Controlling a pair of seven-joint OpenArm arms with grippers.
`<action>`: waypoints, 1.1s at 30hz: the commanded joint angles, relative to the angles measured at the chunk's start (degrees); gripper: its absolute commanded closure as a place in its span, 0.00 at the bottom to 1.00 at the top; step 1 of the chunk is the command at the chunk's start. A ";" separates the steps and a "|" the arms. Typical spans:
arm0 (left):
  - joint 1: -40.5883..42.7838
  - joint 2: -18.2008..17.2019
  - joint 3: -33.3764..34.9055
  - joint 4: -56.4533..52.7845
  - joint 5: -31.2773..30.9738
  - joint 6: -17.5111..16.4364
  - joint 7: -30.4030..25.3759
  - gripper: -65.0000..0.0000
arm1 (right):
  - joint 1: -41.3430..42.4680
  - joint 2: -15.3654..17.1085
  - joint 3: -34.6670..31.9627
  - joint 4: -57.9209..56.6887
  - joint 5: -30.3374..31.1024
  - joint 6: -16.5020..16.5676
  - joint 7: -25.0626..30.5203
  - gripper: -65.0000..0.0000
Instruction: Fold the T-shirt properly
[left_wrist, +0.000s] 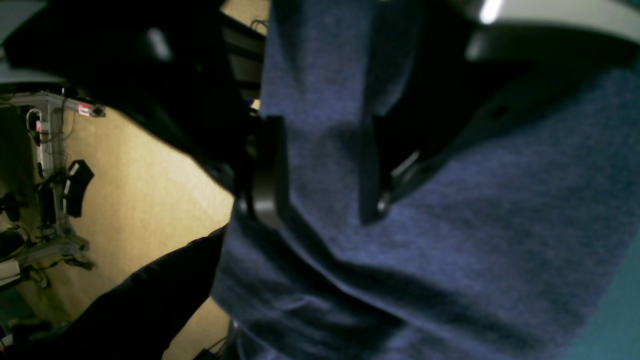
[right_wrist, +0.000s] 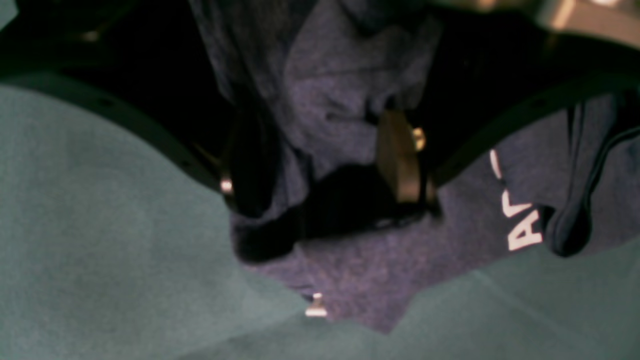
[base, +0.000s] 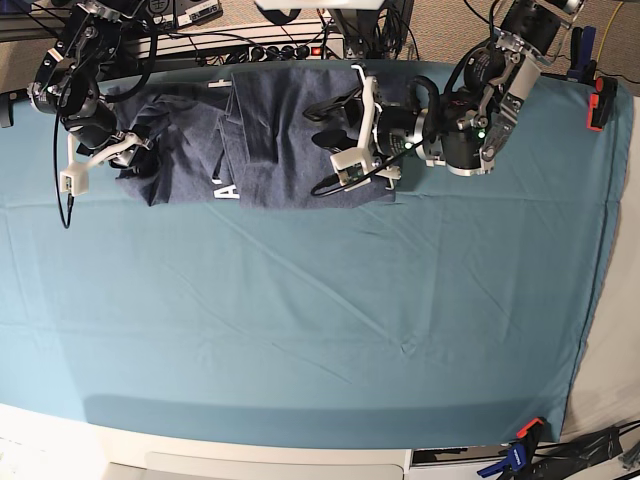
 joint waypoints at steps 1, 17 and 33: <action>-0.63 0.02 -0.15 0.96 -1.20 -0.22 -1.38 0.62 | 0.28 0.72 0.35 0.63 -0.59 0.13 -0.33 0.45; -0.61 0.02 -0.15 0.96 -1.20 -0.22 -1.40 0.62 | 0.09 0.83 13.49 0.68 10.27 6.12 -10.49 0.45; -0.63 0.02 -0.15 0.96 -1.22 -0.22 -1.44 0.62 | -0.83 1.27 11.82 0.61 12.33 10.60 -13.57 0.45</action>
